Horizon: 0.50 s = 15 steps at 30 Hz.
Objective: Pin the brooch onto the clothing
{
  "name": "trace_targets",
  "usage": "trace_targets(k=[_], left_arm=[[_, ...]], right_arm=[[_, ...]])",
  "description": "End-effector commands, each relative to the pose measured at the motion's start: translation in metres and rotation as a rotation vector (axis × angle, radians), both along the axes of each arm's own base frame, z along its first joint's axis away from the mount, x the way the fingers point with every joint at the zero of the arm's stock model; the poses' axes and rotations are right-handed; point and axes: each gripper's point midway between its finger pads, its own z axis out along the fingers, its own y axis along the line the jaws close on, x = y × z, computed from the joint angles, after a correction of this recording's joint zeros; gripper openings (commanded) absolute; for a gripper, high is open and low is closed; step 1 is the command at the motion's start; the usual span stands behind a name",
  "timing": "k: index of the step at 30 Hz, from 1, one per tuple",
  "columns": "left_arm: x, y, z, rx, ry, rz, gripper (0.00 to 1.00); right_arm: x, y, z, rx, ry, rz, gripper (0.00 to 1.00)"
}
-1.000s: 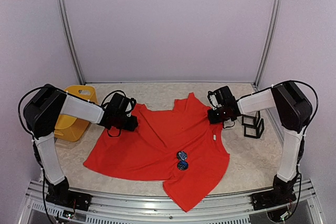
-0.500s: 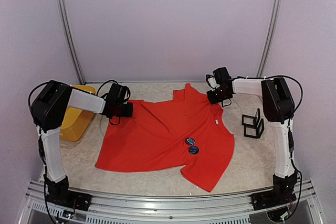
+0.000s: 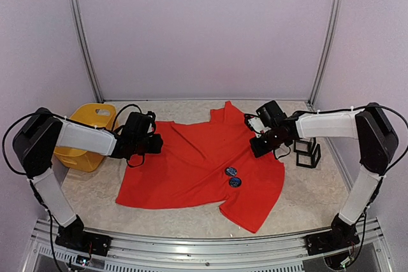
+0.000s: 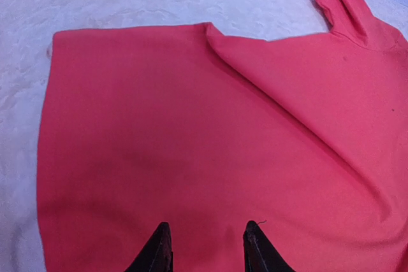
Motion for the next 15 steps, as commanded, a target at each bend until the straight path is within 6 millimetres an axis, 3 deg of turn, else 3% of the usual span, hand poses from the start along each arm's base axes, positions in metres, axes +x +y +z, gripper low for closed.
trace_targets(k=[1, 5, 10, 15], left_arm=[[-0.022, -0.002, -0.026, -0.104, 0.064, 0.028, 0.34], [-0.038, 0.013, -0.052, -0.172, 0.134, 0.095, 0.33], [-0.054, 0.027, -0.062, -0.158, 0.156, 0.135, 0.33], [-0.056, 0.041, -0.055, -0.132, 0.125, 0.174, 0.33]], right_arm=[[-0.061, -0.001, -0.045, 0.014, 0.187, -0.024, 0.00], [-0.099, -0.021, -0.067, -0.020, 0.268, -0.076, 0.00], [-0.135, -0.044, -0.073, -0.020, 0.320, -0.132, 0.00], [-0.138, -0.053, -0.060, -0.035, 0.286, -0.141, 0.00]])
